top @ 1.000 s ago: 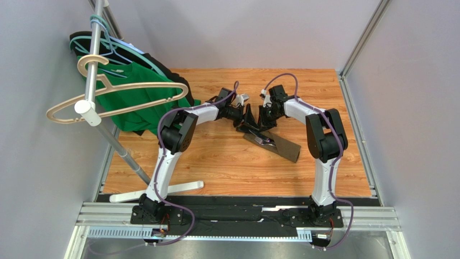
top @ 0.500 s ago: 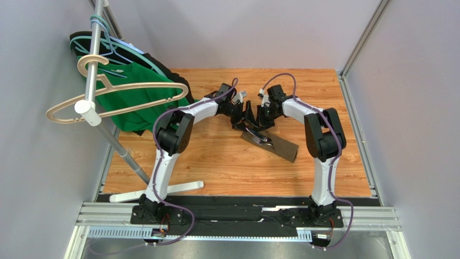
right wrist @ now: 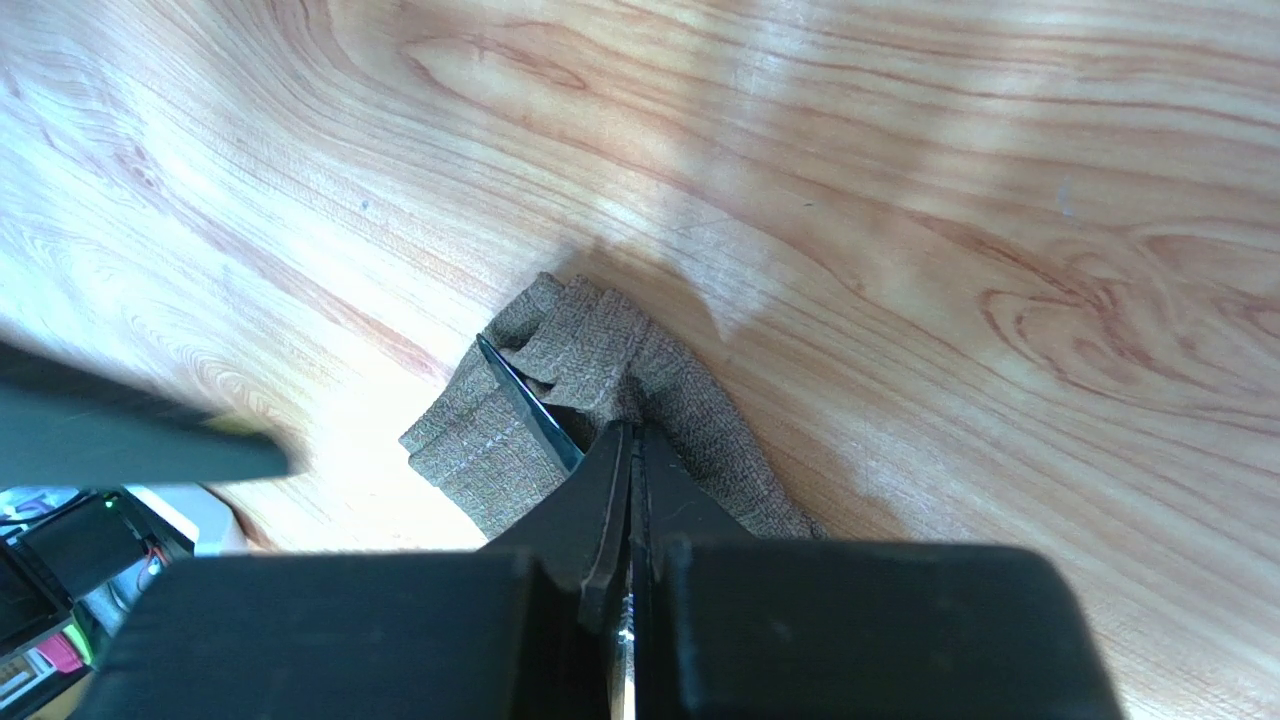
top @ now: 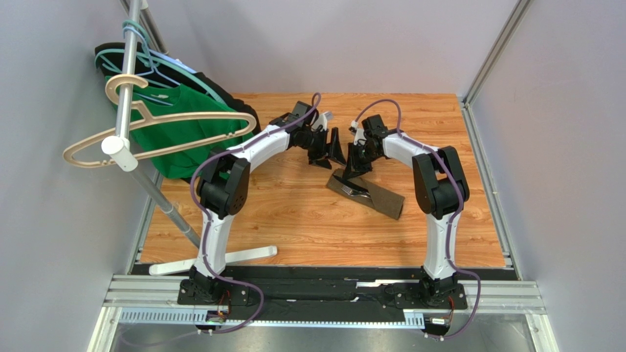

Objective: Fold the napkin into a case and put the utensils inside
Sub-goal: Insert the knife into the folded napkin.

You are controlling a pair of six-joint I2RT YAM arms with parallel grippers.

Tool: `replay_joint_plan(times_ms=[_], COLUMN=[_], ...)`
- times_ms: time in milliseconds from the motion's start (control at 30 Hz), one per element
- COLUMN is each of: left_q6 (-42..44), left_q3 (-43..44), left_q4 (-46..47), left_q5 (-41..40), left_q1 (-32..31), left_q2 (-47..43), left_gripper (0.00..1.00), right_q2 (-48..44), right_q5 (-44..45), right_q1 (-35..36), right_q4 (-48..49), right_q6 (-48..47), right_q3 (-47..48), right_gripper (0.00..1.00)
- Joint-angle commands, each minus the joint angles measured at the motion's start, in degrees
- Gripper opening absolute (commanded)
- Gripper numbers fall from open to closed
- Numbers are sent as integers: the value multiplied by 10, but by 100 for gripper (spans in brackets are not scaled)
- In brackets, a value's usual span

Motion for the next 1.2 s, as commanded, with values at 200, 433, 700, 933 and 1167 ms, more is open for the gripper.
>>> replay_joint_plan(times_ms=[200,433,700,933,1167], left_q6=[54,83,110,114,124], left_q3=[11,34,81,113,142], left_q4=[-44,-61,-105,-138,-166], left_q5=[-42,-98,-236,-311,-366], left_q1=[2,1,-22,-56,-78], left_q2=[-54,-16,24,52,81], left_gripper=[72,7,0,0,0], right_q2=[23,19,24,26,23], right_q5=[20,22,24,24,23], right_q1=[6,6,7,8,8], right_q4=[-2,-11,-11,-10,-8], right_q6=[3,6,7,6,6], right_q3=[16,26,22,21,17], right_gripper=[5,6,1,0,0])
